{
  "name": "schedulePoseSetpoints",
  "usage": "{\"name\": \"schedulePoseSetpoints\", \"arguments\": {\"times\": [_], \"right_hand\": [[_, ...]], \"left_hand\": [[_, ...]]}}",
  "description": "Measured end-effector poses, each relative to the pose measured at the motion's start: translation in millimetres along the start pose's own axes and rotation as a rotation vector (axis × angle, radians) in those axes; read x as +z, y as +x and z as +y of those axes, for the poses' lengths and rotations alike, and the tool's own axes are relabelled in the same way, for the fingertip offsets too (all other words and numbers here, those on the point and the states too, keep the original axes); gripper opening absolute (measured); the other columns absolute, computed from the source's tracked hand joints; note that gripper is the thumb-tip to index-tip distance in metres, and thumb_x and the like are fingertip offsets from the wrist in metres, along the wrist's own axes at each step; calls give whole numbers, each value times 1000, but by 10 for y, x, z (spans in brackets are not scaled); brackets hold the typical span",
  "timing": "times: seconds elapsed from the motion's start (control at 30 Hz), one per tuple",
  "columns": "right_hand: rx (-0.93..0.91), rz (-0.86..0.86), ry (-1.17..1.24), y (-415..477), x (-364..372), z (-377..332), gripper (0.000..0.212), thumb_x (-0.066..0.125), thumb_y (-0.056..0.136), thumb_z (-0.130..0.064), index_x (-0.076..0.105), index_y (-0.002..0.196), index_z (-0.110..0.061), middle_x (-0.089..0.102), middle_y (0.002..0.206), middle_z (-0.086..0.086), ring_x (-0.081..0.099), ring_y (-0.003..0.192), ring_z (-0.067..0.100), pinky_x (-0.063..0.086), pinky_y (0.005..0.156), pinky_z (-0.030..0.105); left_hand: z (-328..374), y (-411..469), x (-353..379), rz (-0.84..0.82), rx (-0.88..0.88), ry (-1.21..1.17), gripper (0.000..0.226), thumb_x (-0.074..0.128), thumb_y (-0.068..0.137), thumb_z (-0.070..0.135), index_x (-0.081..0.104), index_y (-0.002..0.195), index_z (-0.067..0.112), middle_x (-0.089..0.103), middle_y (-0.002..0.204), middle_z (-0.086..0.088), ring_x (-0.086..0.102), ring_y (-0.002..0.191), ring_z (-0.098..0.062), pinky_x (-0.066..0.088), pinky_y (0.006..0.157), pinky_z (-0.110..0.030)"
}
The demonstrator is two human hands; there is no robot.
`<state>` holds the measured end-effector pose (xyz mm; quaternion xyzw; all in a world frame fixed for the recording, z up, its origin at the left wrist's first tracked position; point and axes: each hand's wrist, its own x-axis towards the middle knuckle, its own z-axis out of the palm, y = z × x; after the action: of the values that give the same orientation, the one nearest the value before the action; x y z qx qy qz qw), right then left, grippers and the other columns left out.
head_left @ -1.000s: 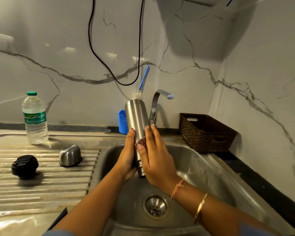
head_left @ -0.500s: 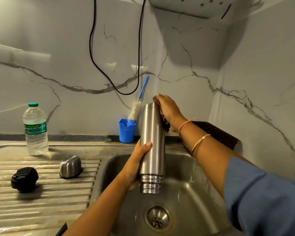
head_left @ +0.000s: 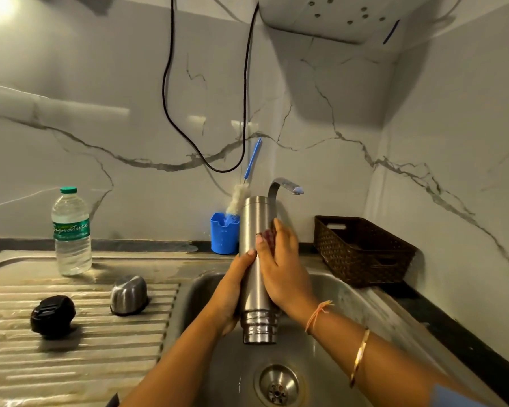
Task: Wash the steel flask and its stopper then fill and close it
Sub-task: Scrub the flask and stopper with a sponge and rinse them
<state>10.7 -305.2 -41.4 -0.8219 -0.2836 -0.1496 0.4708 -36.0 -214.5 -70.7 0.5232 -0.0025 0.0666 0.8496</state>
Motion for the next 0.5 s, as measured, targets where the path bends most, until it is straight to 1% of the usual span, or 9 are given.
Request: {"name": "schedulePoseSetpoints", "arguments": {"times": [0.07, 0.13, 0.2, 0.23, 0.3, 0.37, 0.4, 0.47, 0.5], "right_hand": [[-100, 41, -107, 54, -21, -44, 61, 36, 96, -46, 15, 150, -25, 17, 154, 2, 42, 129, 26, 47, 98, 45], [-147, 120, -128, 190, -71, -111, 58, 38, 96, -43, 21, 148, -23, 21, 152, 4, 40, 130, 26, 44, 101, 44], [-121, 188, -76, 380, -167, -196, 54, 40, 97, -42, 28, 146, -23, 25, 149, 7, 43, 127, 28, 42, 102, 41], [-84, 198, -27, 483, -224, -234, 52, 40, 97, -42, 31, 144, -23, 27, 148, 7, 46, 125, 28, 43, 101, 38], [15, 167, 85, 636, -320, -304, 49, 40, 97, -44, 36, 141, -23, 31, 145, 6, 50, 119, 26, 43, 97, 34], [42, 137, 121, 683, -338, -341, 46, 40, 96, -47, 42, 135, -22, 38, 140, 6, 53, 111, 22, 44, 92, 35], [26, 120, 106, 657, -315, -351, 44, 39, 96, -48, 45, 130, -22, 42, 137, 7, 54, 108, 21, 44, 89, 34], [-19, 87, 79, 538, -225, -321, 46, 37, 96, -49, 43, 133, -23, 44, 136, 6, 53, 114, 22, 44, 93, 36], [-28, 62, 78, 454, -167, -279, 48, 36, 96, -49, 38, 138, -25, 42, 138, 4, 51, 118, 23, 43, 96, 37]], "left_hand": [[-10, -1, 7, 3, 24, 45, 60, 56, 71, 49, 50, 119, 13, 72, 80, -11, 70, 67, -21, 55, 54, -30], [-3, 12, -16, 2, 51, 104, 64, 59, 72, 51, 49, 122, 13, 72, 87, -11, 70, 71, -20, 54, 58, -28], [14, 19, -40, -19, 62, 157, 65, 65, 72, 53, 50, 122, 14, 72, 88, -8, 69, 74, -17, 54, 61, -27], [17, 23, -42, -32, 59, 169, 64, 62, 68, 51, 52, 120, 15, 73, 85, -5, 69, 74, -16, 54, 62, -27], [22, 31, -30, -54, 58, 185, 59, 56, 66, 48, 54, 116, 17, 73, 84, -2, 69, 77, -16, 54, 66, -29], [15, 48, 14, -63, 65, 152, 60, 62, 68, 46, 55, 119, 16, 71, 91, -6, 68, 84, -19, 54, 73, -34], [11, 48, 37, -51, 63, 118, 62, 65, 69, 50, 55, 119, 15, 70, 94, -8, 67, 88, -22, 54, 79, -38], [2, 44, 71, -25, 66, 55, 61, 56, 73, 59, 58, 116, 15, 71, 96, -12, 67, 91, -26, 54, 84, -42], [4, 53, 64, -6, 75, 28, 61, 51, 73, 62, 60, 113, 16, 72, 94, -13, 68, 89, -26, 55, 82, -41]]}}
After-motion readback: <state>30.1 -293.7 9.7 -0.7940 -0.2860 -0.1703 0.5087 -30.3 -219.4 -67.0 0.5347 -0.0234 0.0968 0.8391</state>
